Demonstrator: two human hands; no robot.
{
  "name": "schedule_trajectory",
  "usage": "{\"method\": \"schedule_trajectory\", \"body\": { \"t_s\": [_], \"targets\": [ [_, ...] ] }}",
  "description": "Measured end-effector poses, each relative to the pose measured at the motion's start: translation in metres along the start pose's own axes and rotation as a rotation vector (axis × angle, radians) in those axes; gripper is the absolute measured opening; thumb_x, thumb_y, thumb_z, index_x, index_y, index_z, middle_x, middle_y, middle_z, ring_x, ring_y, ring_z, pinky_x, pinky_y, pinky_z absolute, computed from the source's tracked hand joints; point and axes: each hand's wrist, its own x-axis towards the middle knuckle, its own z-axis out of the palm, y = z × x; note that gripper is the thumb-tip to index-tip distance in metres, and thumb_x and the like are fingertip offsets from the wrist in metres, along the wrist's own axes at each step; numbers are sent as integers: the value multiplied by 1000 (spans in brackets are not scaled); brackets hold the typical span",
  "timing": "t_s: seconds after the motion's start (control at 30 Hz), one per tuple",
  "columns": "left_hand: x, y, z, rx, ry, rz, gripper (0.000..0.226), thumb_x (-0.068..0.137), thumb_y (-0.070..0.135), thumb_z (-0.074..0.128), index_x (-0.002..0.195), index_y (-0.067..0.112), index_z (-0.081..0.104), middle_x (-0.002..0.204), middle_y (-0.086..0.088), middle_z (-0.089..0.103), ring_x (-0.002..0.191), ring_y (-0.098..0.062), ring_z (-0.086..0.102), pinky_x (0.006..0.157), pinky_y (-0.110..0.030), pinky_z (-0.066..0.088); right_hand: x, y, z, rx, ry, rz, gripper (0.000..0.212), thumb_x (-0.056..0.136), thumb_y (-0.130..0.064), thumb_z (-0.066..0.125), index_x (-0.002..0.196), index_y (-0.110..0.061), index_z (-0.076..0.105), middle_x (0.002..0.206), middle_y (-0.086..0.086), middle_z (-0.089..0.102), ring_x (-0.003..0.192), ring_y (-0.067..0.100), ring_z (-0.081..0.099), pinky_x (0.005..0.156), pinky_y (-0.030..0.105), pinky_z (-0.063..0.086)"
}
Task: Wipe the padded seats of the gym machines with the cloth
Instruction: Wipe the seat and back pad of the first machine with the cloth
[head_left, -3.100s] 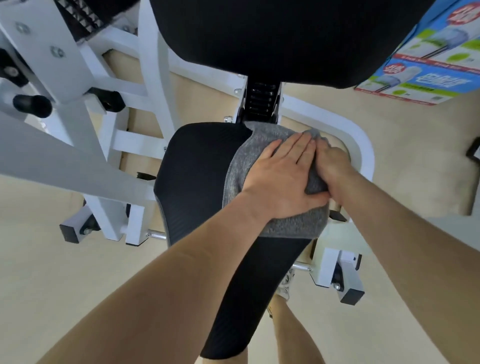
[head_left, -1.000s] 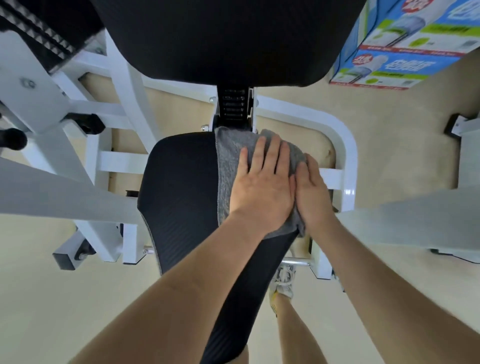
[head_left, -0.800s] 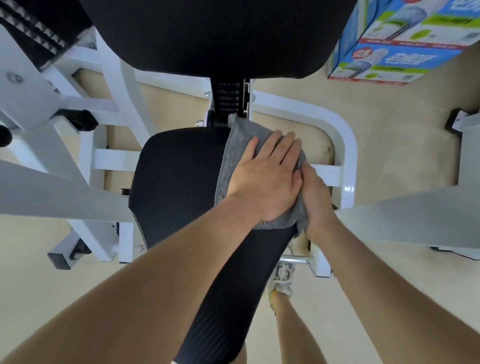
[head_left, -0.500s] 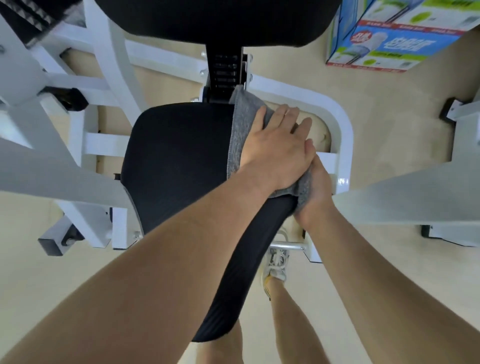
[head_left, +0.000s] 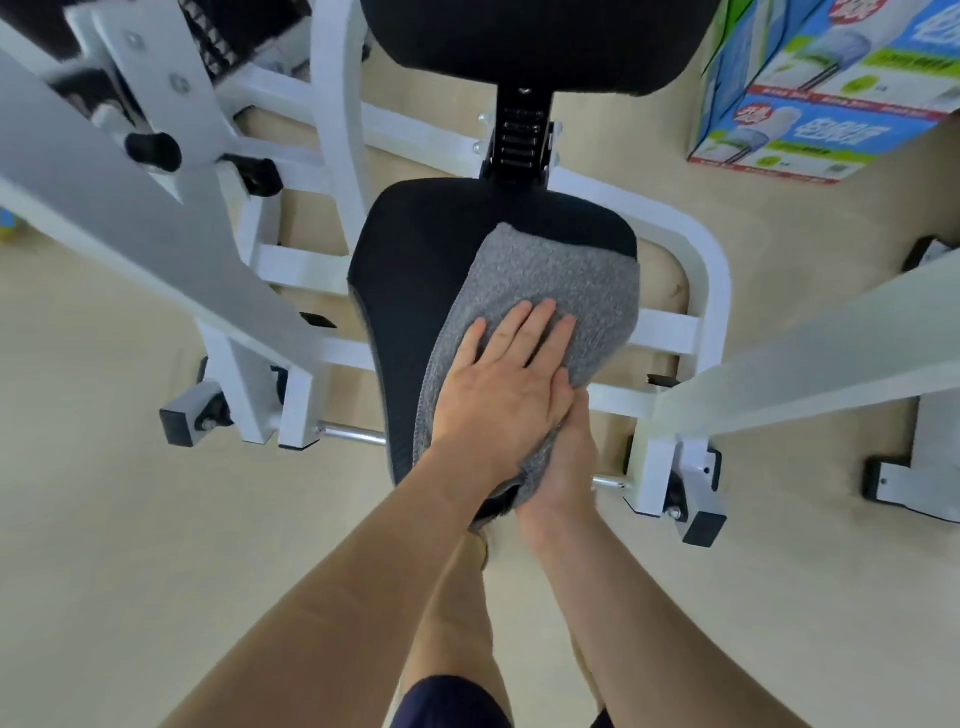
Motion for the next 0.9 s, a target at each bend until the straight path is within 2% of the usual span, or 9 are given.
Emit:
{"method": "schedule_trajectory", "body": {
  "t_s": [0.13,0.3,0.43,0.5,0.57,0.63,0.7,0.8,0.9],
  "targets": [
    [-30,-6,-1,-4,17,-109,63,90,44,-1,152,32,4,161,9,1,147,-9,-2,116,-38,-7,-14,21,-2,-43,-1,-16,51,90,-56,42,129,-26,57,122,8,66,112,26,63,100,46,46],
    [-65,-16,2,-61,96,-166,65,90,45,1,151,30,14,160,5,10,147,-12,5,117,-41,-1,-36,44,-5,-249,86,-134,75,67,-68,52,133,-35,48,127,3,63,113,25,62,101,51,44],
    [-109,-32,16,-177,240,-133,56,100,41,18,151,19,19,160,-3,13,148,-18,6,119,-39,10,-63,61,-6,-613,22,-361,57,95,-40,40,147,-30,20,146,1,40,129,18,45,111,43,35],
    [-126,-38,19,-431,303,-144,57,102,34,31,152,13,14,161,-4,5,148,-16,-2,119,-25,3,-70,57,-15,-890,-15,-472,54,97,-26,42,145,-18,17,147,3,36,131,17,40,113,38,31],
    [-132,-45,17,-823,289,-284,63,99,30,43,151,14,13,160,-4,10,147,-13,5,115,-14,1,-79,41,-23,-1405,34,-524,71,91,-39,49,145,-9,15,149,10,28,137,24,28,115,43,25],
    [-124,-49,15,-1239,232,-415,57,96,35,46,147,21,23,150,0,34,138,-12,31,118,-29,21,-85,24,-24,-1876,170,-621,91,87,-56,45,150,-9,-1,159,11,4,146,27,3,120,43,9],
    [-110,-48,15,-1382,214,-483,51,94,41,45,140,22,33,136,1,50,124,-13,48,108,-42,38,-83,19,-9,-2048,114,-798,85,90,-61,31,151,-14,-5,161,7,-7,147,21,-9,120,43,5],
    [-95,-47,16,-1467,249,-519,40,98,32,41,136,19,38,127,-2,58,116,-12,56,102,-34,44,-60,27,9,-2222,-80,-924,65,95,-51,8,152,-20,7,161,5,3,148,18,-3,119,45,7],
    [-82,-59,13,-1547,203,-530,39,100,28,40,138,15,40,129,-1,58,117,-10,56,105,-31,42,-39,24,21,-2300,-162,-949,63,93,-44,4,152,-22,10,161,2,5,148,16,0,119,43,6]
  ]
}}
